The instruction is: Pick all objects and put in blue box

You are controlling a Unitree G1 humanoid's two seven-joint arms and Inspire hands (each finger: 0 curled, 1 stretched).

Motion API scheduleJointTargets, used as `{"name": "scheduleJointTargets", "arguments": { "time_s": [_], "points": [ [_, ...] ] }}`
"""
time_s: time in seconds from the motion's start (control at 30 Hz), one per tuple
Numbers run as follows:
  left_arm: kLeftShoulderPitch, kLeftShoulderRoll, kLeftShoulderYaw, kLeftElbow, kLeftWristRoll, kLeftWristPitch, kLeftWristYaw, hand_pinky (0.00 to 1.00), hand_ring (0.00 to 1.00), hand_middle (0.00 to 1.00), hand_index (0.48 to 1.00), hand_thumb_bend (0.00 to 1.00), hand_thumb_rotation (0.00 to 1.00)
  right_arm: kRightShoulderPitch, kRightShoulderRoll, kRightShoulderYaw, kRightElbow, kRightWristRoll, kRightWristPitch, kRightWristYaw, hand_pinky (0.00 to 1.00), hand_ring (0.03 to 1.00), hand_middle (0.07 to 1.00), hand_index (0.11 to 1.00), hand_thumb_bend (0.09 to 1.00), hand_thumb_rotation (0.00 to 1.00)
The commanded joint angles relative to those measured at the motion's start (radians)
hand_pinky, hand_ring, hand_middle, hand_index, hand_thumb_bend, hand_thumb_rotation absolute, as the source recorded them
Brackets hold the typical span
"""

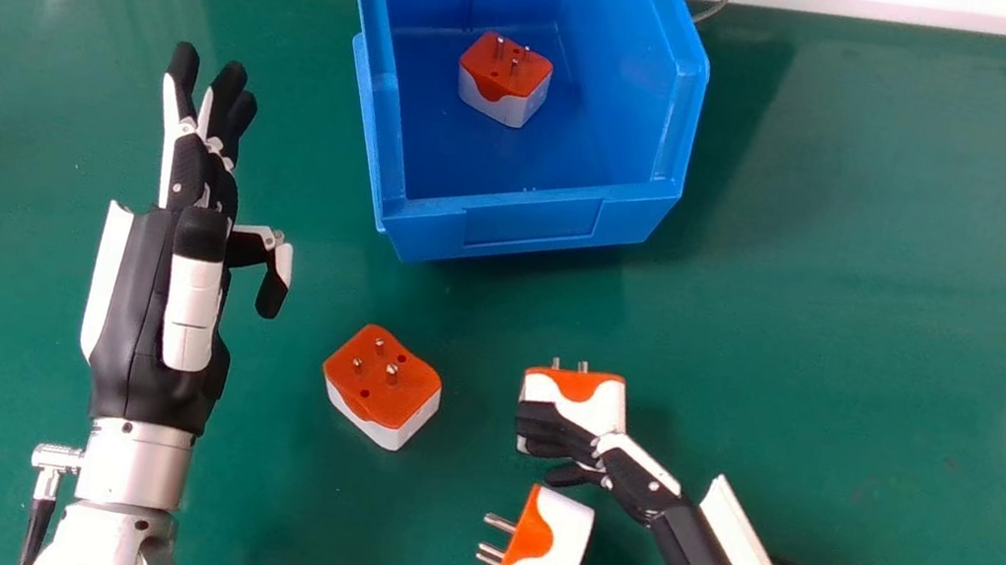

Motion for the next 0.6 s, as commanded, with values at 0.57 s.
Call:
{"name": "scheduleJointTargets", "arguments": {
  "time_s": [0.57],
  "points": [
    [0.01,0.008,-0.01,-0.047,0.014,0.008,0.021,0.0,1.0,1.0,1.0,1.0,1.0,-0.07,-0.043,0.039,0.03,-0.265,0.044,-0.297,0.75,0.814,0.828,0.82,1.0,0.22]
  ]
}}
